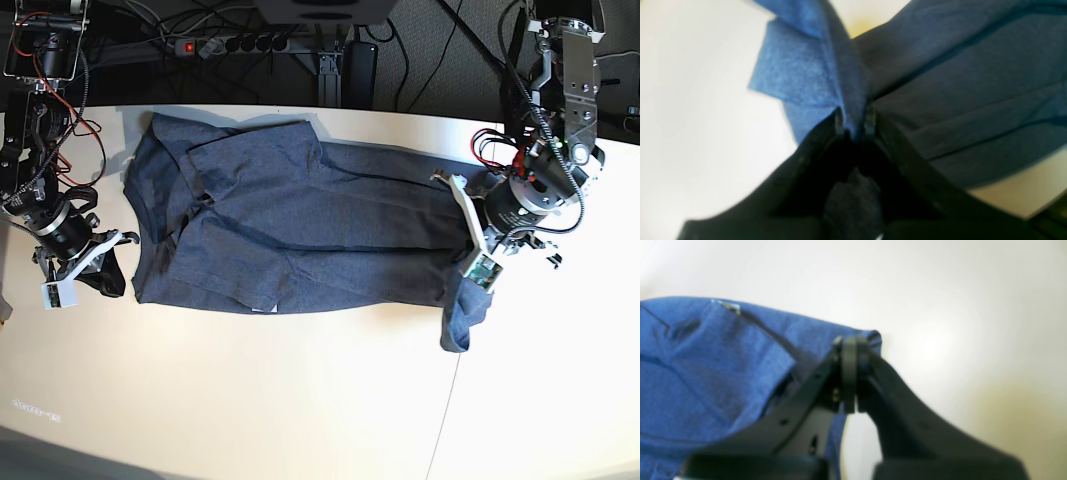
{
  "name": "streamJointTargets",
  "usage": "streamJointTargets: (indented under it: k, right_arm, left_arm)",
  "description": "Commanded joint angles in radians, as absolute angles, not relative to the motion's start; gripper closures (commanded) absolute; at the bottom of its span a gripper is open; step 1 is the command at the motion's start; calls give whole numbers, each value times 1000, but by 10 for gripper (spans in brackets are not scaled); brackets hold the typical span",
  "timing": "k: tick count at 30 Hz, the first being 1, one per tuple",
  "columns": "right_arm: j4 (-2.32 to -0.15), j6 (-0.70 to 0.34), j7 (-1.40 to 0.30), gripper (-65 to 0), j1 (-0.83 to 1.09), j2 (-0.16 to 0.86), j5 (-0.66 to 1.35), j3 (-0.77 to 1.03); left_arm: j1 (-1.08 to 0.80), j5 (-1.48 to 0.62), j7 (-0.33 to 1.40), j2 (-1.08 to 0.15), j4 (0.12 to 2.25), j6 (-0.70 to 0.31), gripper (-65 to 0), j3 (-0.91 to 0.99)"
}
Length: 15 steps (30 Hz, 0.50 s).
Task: Fold the T-shirt properly
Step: 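Lift the hem end with the left gripper and fold it toward the right gripper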
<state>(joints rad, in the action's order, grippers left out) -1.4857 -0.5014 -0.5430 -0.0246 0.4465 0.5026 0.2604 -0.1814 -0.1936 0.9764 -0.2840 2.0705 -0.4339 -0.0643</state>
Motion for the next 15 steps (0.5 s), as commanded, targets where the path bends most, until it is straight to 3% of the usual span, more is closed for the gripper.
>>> streamJointTargets:
  k: [1,9,15]
  right_arm:
    - [-1503,-576,-521,0,-38,471,517,269]
    - [-1503,-576,-520,0,-38,471,517,269]
    - [-1503,-576,-520,0,-38,471,531,269]
  left_arm:
    - [-170,-164,945,-274,2090,-409,0,-98]
    - [-168,98,879,-124,2086,-336,0,-321]
    - [-145,299,849,-105,2044,-239,0,-477]
